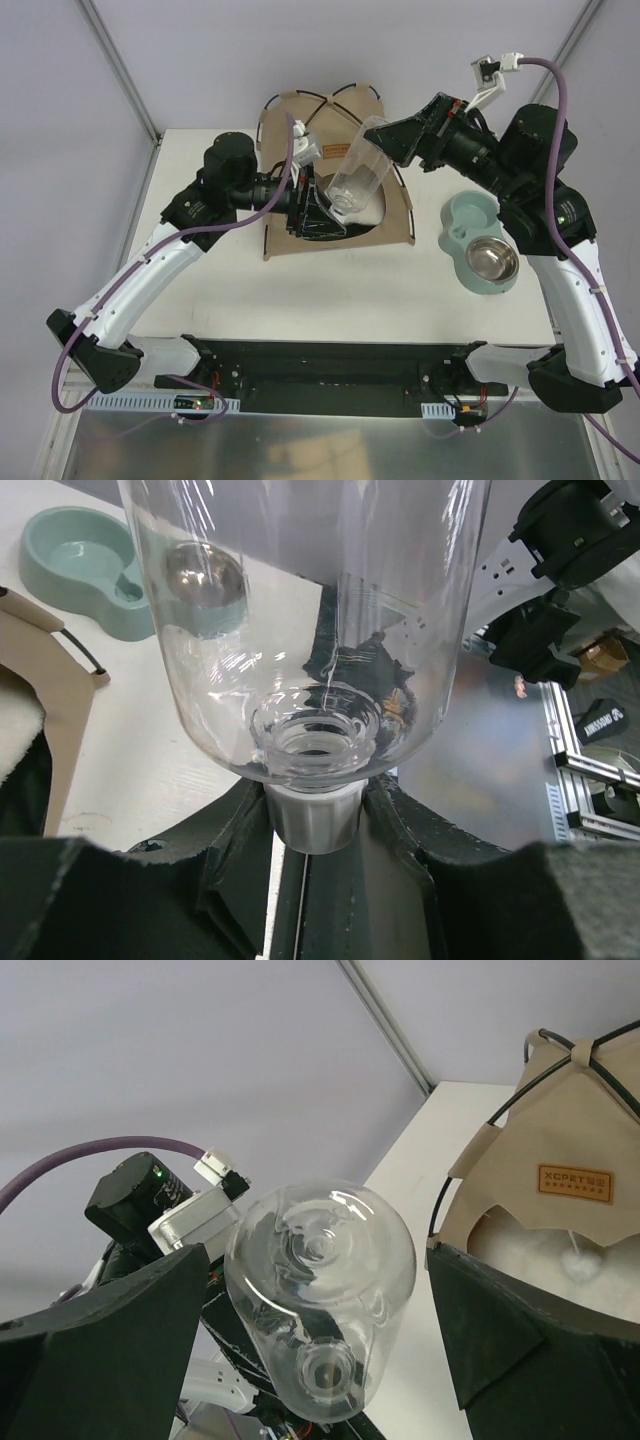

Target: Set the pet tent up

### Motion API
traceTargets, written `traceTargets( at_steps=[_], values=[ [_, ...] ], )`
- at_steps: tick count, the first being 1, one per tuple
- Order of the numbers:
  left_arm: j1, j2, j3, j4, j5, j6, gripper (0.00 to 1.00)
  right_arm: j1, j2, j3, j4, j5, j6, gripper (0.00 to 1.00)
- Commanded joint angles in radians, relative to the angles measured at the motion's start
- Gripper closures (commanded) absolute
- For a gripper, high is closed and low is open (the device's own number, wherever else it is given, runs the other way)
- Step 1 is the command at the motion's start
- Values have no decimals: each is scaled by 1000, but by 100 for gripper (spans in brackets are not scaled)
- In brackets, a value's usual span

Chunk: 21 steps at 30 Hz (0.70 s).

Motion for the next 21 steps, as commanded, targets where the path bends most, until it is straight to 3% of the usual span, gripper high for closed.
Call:
traceTargets(
  at_steps=[1, 5, 12, 15, 18, 21],
  values=[
    [-29, 17, 55, -1, 19, 61, 100, 9, 13, 9, -13, 27, -35, 1],
    [-32, 24, 58, -16, 15, 73, 100, 9, 39, 49, -68, 44, -43, 4],
    [-32, 16, 63, -36, -24, 93, 100, 9, 63, 84, -146, 69, -40, 40],
    [-32, 11, 53, -41, -47, 104, 74, 9, 56, 78, -159, 118, -43, 48],
    [-32, -7, 40, -45, -93, 132, 33, 4, 44, 80, -191, 214, -47, 49],
    [-32, -41, 12, -48, -169, 165, 7, -28, 39, 107, -246, 288, -61, 49]
  ],
)
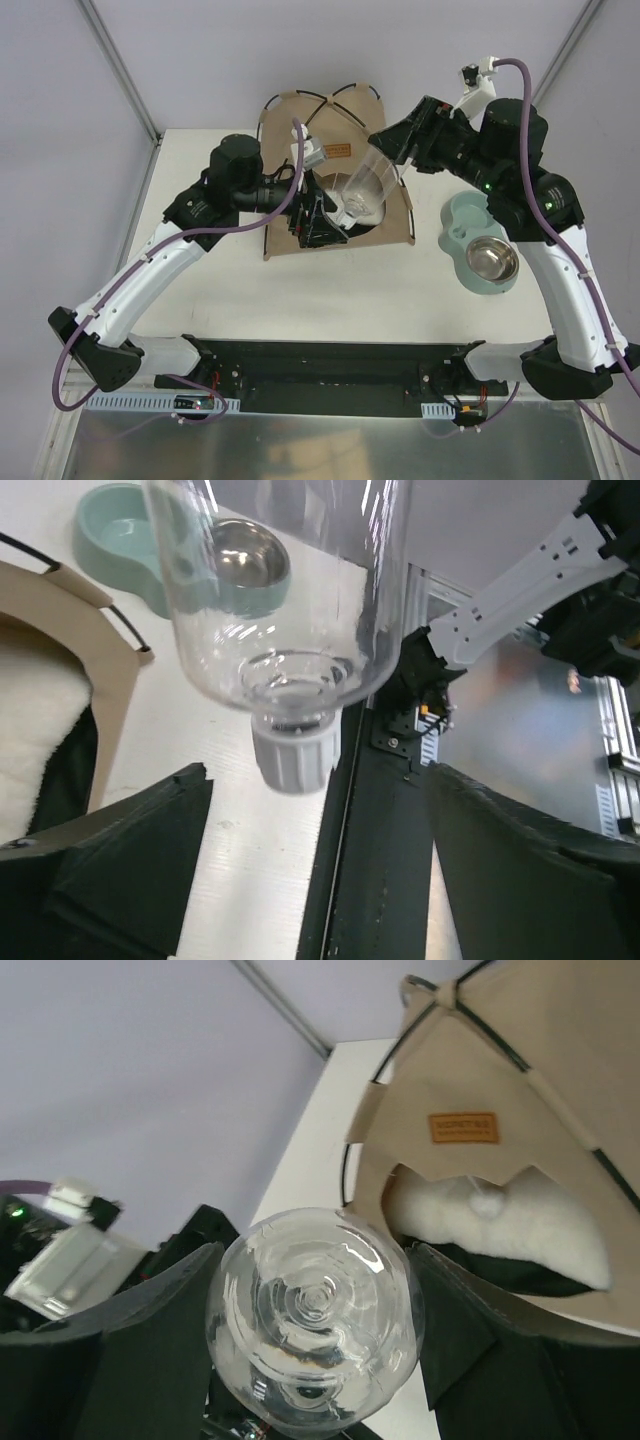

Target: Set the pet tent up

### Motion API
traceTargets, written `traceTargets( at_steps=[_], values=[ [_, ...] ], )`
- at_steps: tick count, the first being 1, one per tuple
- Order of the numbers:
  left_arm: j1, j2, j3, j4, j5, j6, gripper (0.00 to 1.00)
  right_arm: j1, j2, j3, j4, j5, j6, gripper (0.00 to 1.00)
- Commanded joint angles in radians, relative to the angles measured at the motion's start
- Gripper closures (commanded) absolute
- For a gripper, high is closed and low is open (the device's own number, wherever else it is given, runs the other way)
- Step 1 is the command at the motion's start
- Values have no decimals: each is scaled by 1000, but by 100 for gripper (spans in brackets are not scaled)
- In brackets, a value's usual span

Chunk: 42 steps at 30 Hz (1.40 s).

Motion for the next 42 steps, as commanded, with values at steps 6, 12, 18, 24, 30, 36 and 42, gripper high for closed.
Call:
traceTargets(
  at_steps=[6, 12, 18, 24, 30, 36, 42],
  values=[
    [-10, -141, -55, 28, -207, 110, 1, -109, -59, 119, -219, 419, -150, 49],
    [-9, -172, -88, 28, -241, 124, 1, -164, -87, 21, -207, 824, -298, 49],
    [-9, -168, -88, 26, -240, 126, 1, -262, -111, -215, 16, 913, -364, 49],
    [-10, -178, -111, 24, -250, 124, 1, -371, -122, -410, 144, 841, -300, 50],
    [-9, -192, -134, 24, -263, 130, 1, -407, -131, -629, 343, 837, -286, 52],
    [-9, -178, -129, 21, -258, 130, 1, -416, -93, -748, 535, 857, -306, 57],
    [-9, -171, -123, 18, -258, 130, 1, -424, -43, -779, 659, 870, -326, 58]
  ],
)
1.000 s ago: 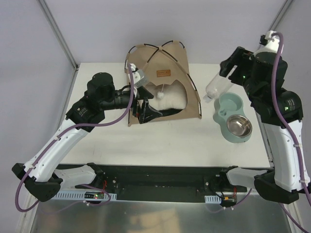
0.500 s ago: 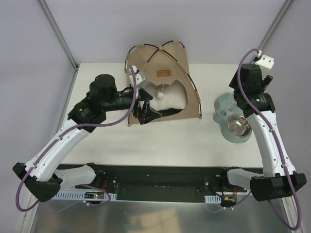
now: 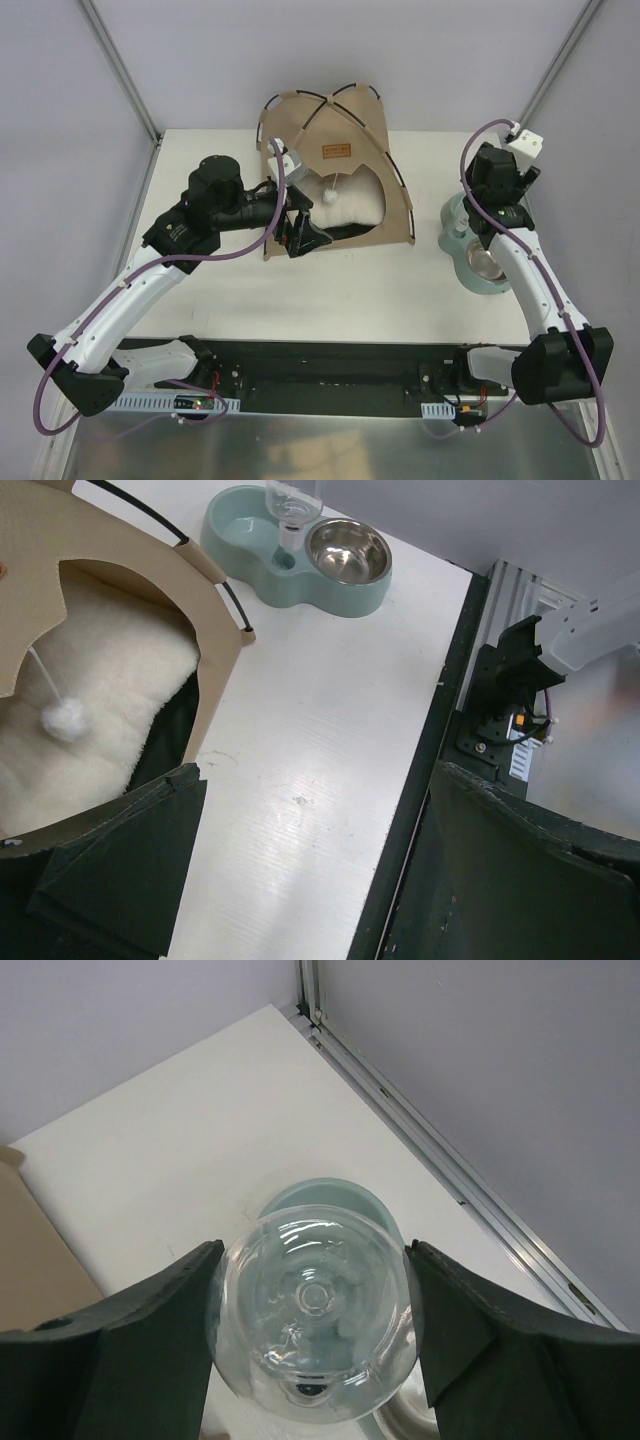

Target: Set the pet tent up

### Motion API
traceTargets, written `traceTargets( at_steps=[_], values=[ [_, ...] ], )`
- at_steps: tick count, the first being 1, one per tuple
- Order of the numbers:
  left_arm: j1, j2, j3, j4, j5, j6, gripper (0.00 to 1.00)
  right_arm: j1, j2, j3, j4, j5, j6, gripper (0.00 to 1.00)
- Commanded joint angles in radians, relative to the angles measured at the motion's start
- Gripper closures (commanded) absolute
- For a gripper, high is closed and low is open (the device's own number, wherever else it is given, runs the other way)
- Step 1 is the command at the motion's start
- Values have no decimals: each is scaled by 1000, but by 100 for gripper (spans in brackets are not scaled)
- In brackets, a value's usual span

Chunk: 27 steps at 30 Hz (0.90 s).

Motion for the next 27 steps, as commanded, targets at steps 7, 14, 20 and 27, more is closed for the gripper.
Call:
traceTargets(
  at_steps=[7, 14, 20, 27],
  values=[
    [-9, -4, 25, 15, -11, 23, 1, -20, 81, -19, 236, 53, -48, 59],
    [-9, 2, 29, 9, -22, 23, 1, -25, 103, -71, 267, 59, -45, 60],
    [-9, 13, 40, 7, -24, 45, 1, -26, 118, -120, 317, 70, -59, 60],
    [-9, 22, 49, 6, -25, 46, 1, -25, 123, -183, 365, 56, -59, 60]
  ],
)
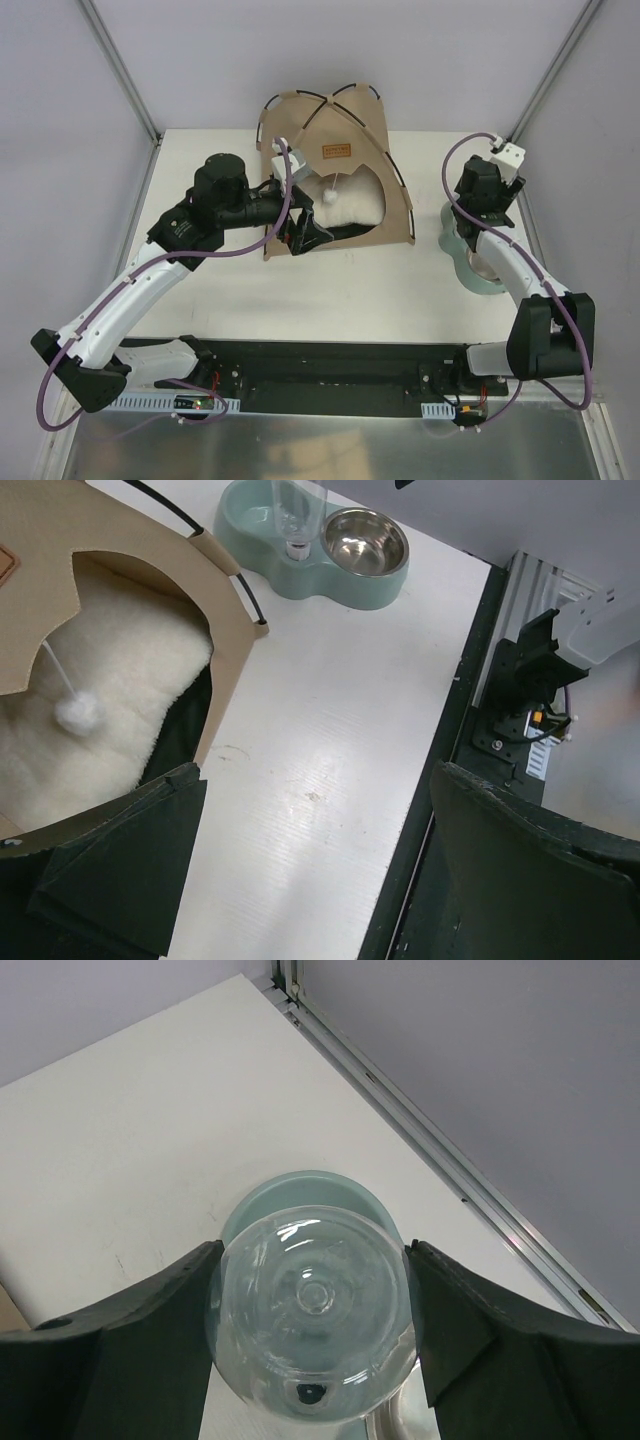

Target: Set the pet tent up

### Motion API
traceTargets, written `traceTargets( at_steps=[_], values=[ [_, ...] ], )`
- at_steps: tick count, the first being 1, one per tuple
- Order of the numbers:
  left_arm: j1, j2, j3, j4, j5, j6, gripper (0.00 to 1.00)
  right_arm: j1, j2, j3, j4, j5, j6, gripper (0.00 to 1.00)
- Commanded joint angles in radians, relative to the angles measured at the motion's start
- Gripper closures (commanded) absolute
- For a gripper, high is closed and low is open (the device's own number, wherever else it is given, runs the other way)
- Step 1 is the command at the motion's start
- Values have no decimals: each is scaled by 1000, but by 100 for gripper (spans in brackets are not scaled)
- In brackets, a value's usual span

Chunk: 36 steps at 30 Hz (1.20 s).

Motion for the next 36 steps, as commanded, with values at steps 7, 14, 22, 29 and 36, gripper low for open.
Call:
traceTargets(
  at_steps=[7, 14, 22, 29, 36],
  values=[
    [-9, 2, 44, 15, -12, 24, 1, 4, -41, -95, 97, -19, -11, 48],
    [-9, -7, 42, 12, -22, 32, 1, 73, -60, -144, 140, 1, -70, 44],
    [-9, -25, 33, 1, -31, 38, 1, 110, -52, -167, 137, 41, -91, 42],
    [-9, -39, 29, -6, -39, 46, 1, 133, -41, -198, 137, 85, -65, 36],
    [-9, -42, 32, -15, -39, 47, 1, 133, -66, -156, 93, 90, -39, 6]
  ],
)
